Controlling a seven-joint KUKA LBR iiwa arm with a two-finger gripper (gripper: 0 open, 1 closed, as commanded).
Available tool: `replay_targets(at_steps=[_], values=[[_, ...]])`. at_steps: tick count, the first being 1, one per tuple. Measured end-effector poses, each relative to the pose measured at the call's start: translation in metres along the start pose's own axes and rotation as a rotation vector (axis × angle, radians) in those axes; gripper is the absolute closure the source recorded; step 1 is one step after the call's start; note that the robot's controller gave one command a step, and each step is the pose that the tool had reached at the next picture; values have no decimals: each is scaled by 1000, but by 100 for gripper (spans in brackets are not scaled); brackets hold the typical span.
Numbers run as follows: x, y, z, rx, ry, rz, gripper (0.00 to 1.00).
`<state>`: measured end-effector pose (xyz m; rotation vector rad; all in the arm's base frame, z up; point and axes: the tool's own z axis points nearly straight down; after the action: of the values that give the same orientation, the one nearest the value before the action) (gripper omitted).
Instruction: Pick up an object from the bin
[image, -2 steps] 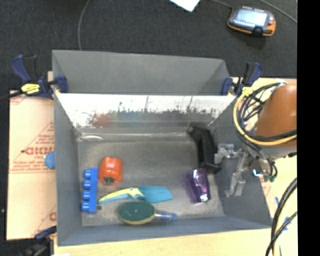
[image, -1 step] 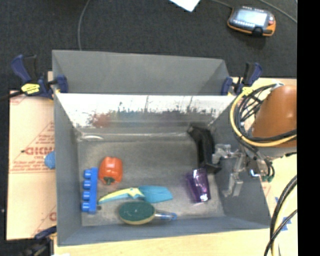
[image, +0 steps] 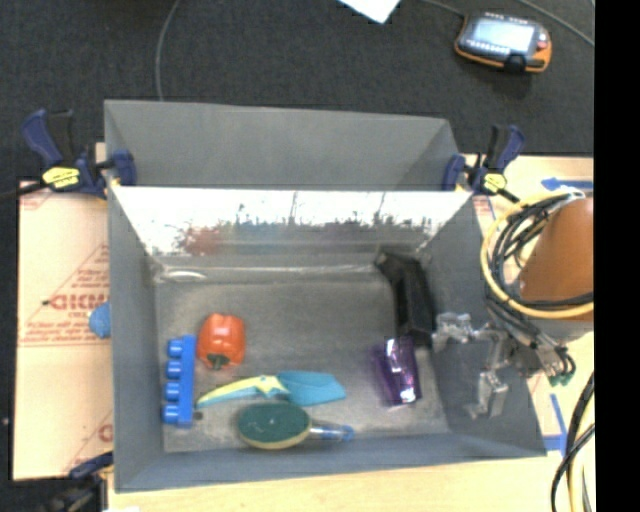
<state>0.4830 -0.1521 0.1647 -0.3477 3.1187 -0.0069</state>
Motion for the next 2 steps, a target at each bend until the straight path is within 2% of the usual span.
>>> replay_targets(at_steps=[1, 2], values=[[-79, 52, 38, -3, -5, 28, 0], [-37, 15, 58, 4, -2, 15, 0]])
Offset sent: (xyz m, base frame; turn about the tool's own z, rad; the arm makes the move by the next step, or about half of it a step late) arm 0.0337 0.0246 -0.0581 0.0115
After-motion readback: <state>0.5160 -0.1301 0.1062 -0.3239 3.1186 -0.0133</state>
